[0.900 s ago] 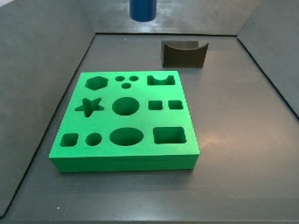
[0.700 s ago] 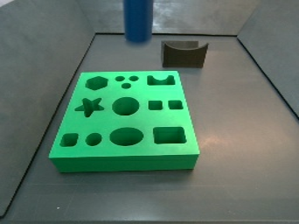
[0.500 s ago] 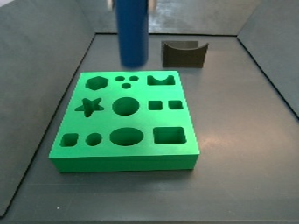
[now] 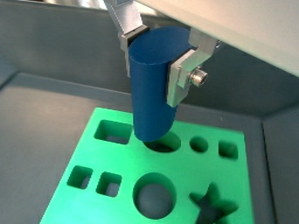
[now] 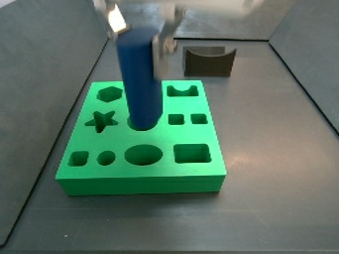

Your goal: Insert the oval object.

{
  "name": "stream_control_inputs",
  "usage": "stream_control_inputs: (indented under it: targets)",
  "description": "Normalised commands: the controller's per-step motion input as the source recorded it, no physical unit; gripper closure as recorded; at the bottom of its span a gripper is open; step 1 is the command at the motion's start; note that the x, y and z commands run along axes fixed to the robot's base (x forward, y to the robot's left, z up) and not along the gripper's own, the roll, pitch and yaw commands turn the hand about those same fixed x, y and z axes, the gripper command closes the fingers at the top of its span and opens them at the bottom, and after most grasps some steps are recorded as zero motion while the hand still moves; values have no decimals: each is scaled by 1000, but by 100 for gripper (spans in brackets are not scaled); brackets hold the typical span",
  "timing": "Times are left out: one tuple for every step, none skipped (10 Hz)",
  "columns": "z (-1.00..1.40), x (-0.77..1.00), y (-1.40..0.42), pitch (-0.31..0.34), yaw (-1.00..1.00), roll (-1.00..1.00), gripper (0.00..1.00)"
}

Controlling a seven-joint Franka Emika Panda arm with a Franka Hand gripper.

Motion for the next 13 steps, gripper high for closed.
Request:
stream_control_inputs:
  targets:
    - [-549,0,0,0,-1000,64,100]
    - [-497,0,0,0,-1000,43,100]
    - [-329,0,-63,0,-1000,0,100]
    - [-280,0,-83,0,-1000,0,100]
    - [-197,0,-111,0,-1000,0,100]
    - [-183,0,-114,0,-1000,0,100]
    - [-194,0,-74,0,-1000,0,100]
    - [-223,0,-37,0,-1000,0,100]
    - [-240,0,-31,0,-1000,0,100]
    - [-317,0,0,0,-1000,31,100]
    - [-326,0,0,0,-1000,36,100]
    - [-231,0,-37,0,-1000,0,100]
    - [-140,86,-89,0,-940,0,100]
